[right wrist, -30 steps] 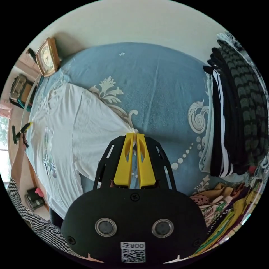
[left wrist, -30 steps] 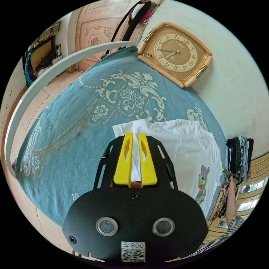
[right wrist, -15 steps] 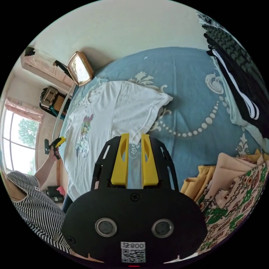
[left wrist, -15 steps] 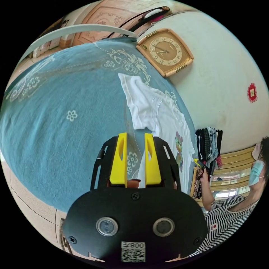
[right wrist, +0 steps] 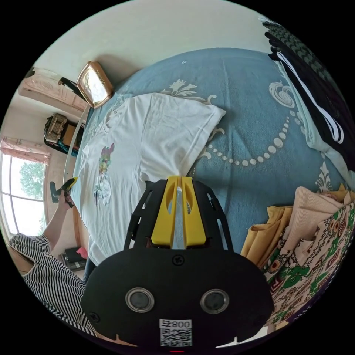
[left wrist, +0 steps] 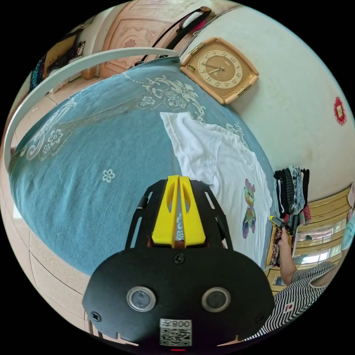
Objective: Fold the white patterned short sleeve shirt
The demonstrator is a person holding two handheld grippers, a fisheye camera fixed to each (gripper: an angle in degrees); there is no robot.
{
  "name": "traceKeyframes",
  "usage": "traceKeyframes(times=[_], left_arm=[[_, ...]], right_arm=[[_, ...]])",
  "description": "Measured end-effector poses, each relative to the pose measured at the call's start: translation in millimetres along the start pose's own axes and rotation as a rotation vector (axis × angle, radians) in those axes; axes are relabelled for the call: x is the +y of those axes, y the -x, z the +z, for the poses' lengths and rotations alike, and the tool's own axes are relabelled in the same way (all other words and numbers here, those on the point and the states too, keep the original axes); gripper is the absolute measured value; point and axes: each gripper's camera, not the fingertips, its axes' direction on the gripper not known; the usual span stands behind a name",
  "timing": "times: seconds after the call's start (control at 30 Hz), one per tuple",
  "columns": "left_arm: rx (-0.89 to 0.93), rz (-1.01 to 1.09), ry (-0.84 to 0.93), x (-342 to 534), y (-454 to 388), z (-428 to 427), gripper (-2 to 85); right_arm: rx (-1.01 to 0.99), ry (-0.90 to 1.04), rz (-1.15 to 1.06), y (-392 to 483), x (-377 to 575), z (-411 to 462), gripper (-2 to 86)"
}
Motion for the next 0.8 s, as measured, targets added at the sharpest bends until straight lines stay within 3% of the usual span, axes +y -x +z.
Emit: traceKeyframes(times=[0.17, 0.33, 0.4, 0.57, 0.8], left_arm=[[-0.046, -0.045, -0.021, 12.2, 5.8, 9.2, 1.8], [0.144, -0.01, -0.017, 13.9, -5.1, 34.1, 8.3], [0.129, -0.004, 0.001, 13.2, -12.6, 50.1, 8.6], [0.163, -0.035, 0.016, 11.9, -27.1, 87.3, 3.6], [0.112, 0.048, -0.026, 16.9, -58.4, 94.7, 2.7]], right_arm=[[-0.037, -0.031, 0.031, -8.7, 4.7, 2.1, 1.4], [-0.029, -0.017, 0.027, -11.4, 7.5, 12.5, 1.5], [-0.04, -0.018, 0.043, -14.2, 8.4, 15.8, 1.5], [-0.036, -0.008, 0.034, -16.2, 10.9, 21.4, 1.5], [-0.004, 0.018, -0.007, -11.9, 16.4, 26.6, 1.5]])
